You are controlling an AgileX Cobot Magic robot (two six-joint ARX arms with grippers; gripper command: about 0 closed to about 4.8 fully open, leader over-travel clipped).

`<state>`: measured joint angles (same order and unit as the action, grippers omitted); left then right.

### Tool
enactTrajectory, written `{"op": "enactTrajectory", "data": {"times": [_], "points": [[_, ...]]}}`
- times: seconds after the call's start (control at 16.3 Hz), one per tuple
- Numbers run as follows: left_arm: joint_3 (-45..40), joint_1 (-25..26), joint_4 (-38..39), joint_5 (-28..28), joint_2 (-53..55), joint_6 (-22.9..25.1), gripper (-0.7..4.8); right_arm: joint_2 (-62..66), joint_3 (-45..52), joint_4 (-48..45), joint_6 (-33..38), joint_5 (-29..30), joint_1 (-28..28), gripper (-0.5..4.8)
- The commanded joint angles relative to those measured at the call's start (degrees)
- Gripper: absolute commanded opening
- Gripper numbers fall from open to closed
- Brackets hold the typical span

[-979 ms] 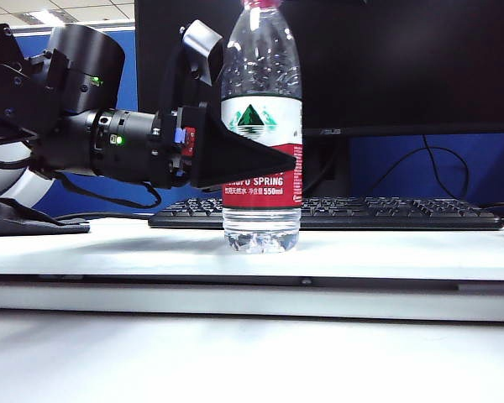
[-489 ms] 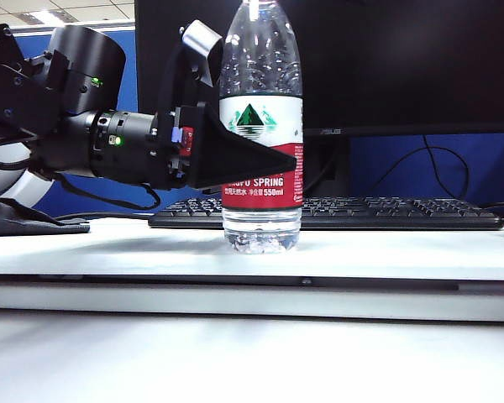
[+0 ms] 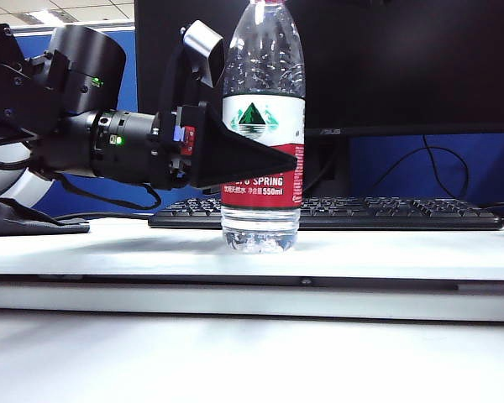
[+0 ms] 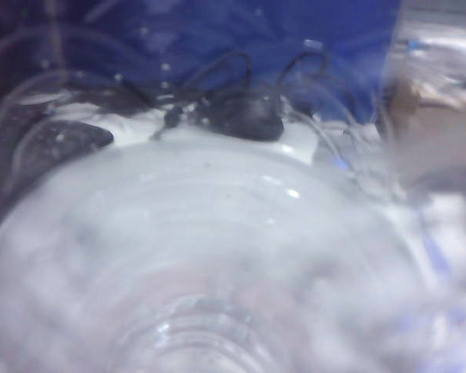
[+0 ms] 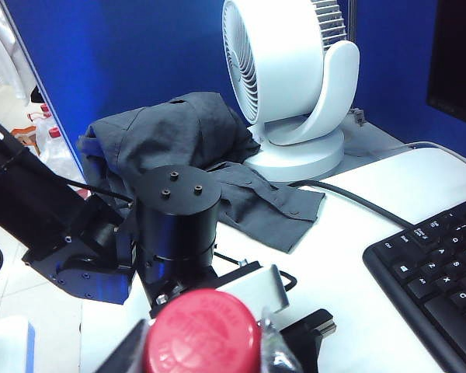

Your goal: Unscrew the cap from the plastic bottle on the table.

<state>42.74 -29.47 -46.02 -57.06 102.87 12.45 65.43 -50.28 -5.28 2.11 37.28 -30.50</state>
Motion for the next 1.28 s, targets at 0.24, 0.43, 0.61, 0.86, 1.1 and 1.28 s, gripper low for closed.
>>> {"op": "enactTrajectory", "data": {"times": [0.24,0.43,0.61,0.86,1.1,1.28], "points": [[-0.3,0.3,3.1,3.5,0.4,-0.3,2.99,-0.4,-0.3,-2.3,1.3,-0.7,-0.1,2.07],[-0.3,0.3,3.1,3.5,0.4,-0.3,2.99,-0.4,-0.3,-2.4,2.0,-2.7,-0.1,2.17],[-0.3,0.3,3.1,3.5,0.4,-0.3,2.99,-0.4,-0.3,-2.7,2.6,-3.2,-0.1,2.46],[-0.3,0.3,3.1,4.0,0.4,-0.3,2.99,-0.8,-0.3,-2.8,2.7,-7.5,-0.1,2.47],[-0.3,0.3,3.1,5.0,0.4,-0.2,2.99,-1.4,-0.3,-2.7,2.7,-7.8,-0.1,2.47],[-0.3,0.3,3.1,6.1,0.4,0.7,2.99,-1.5,-0.3,-2.6,2.7,-9.0,-0.1,2.47]]}}
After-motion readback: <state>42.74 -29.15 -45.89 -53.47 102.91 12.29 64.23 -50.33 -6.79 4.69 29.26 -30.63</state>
